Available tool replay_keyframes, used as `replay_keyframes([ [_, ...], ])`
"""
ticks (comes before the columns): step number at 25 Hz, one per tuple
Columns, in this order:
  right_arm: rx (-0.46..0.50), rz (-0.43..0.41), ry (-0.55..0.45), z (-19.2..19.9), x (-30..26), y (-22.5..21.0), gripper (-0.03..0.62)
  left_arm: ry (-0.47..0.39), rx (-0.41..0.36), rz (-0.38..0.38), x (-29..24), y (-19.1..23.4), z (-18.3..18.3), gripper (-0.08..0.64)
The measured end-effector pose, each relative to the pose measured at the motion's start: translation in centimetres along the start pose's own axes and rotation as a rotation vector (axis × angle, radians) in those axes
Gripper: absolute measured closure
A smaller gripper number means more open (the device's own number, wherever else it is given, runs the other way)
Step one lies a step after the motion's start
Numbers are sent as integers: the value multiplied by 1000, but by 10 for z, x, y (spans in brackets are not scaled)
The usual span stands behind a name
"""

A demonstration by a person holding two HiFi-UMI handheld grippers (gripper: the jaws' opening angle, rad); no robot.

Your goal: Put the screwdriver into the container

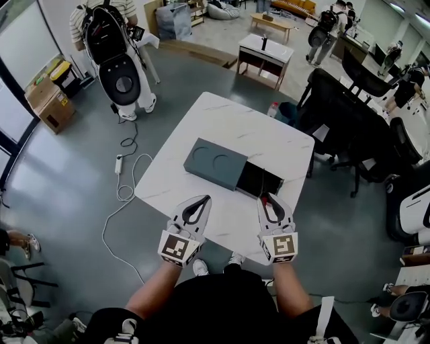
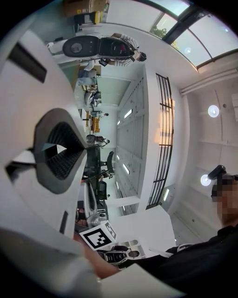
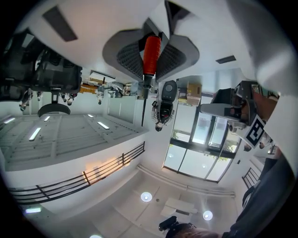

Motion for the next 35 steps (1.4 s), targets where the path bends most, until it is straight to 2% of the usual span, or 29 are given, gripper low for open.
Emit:
replay_keyframes([
  [8,40,-9,109,42,-19,-43,492,7,-10,10,-42,-1,4,555],
  [15,136,-129,253,91,-46,-55,492,28,-12,6,-54,-2,9,555],
  [21,224,-209,479,136,-69,-71,492,38,-15,-7,-56,3,10,555],
  [26,370,-326,663,169,-84,-73,492,51,-8,-32,-52,8,13,555],
  [30,463,-397,767,186,-97,-63,492,55,-1,-40,-46,12,21,555],
  [35,551,-443,876,202,-110,-59,492,54,-3,-64,-42,17,15,555],
])
Point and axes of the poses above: the fingertips, and each gripper's own axes: x backward along the fingers, y to its left, z out of its underside, the point moved 6 cm from there along x, backward along the fingers
